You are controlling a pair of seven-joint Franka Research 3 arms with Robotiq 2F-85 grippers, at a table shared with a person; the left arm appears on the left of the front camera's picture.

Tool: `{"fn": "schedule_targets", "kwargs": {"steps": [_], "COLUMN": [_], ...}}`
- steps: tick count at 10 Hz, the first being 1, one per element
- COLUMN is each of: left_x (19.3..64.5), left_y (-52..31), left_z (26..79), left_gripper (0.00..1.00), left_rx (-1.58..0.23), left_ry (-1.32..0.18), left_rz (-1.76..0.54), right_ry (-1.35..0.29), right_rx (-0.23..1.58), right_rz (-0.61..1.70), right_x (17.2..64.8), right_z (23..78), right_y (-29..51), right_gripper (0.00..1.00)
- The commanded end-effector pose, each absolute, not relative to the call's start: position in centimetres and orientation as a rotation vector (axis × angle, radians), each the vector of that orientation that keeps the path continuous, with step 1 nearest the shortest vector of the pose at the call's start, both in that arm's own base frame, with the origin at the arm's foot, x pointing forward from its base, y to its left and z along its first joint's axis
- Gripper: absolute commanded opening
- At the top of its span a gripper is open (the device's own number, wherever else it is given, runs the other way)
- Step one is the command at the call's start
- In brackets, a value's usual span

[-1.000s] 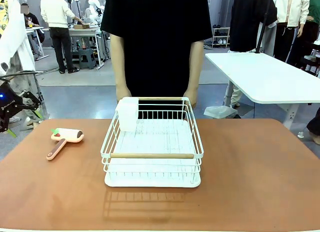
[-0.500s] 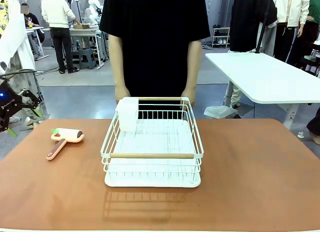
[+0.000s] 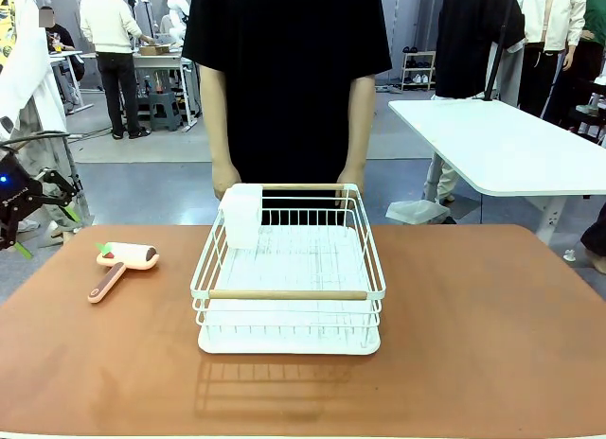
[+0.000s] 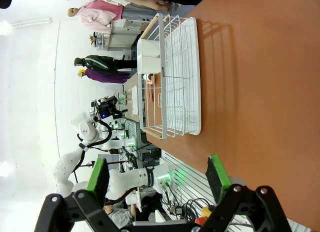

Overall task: Clean the table.
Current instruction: Place the Lint Roller down when the Dish drying rack is positioned in the middle of the table.

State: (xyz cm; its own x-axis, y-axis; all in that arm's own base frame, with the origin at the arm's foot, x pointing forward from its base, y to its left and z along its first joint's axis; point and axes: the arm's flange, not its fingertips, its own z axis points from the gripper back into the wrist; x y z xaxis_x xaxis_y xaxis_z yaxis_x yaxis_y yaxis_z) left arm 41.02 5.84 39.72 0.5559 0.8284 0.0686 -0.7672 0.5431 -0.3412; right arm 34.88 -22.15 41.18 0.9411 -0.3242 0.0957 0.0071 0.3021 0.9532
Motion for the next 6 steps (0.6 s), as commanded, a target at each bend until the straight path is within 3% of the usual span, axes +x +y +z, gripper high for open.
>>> {"fn": "schedule_targets", "kwargs": {"steps": [1, 6], "left_x": [41.14, 41.14], "left_y": [5.83, 5.83], "left_z": [39.82, 39.82], "left_gripper": [1.0, 1.0], "left_rx": [-0.294, -0.294], "left_ry": [-0.249, -0.249], "left_rz": [0.977, 0.977], "right_ry": [-0.309, -0.309], "right_rx": [1.263, 1.263], "right_rz": [-0.212, -0.212], "right_x": [34.93, 34.93], "right_z": [41.47, 41.47], "right_y": [-22.06, -22.06], "right_gripper": [1.0, 1.0]}}
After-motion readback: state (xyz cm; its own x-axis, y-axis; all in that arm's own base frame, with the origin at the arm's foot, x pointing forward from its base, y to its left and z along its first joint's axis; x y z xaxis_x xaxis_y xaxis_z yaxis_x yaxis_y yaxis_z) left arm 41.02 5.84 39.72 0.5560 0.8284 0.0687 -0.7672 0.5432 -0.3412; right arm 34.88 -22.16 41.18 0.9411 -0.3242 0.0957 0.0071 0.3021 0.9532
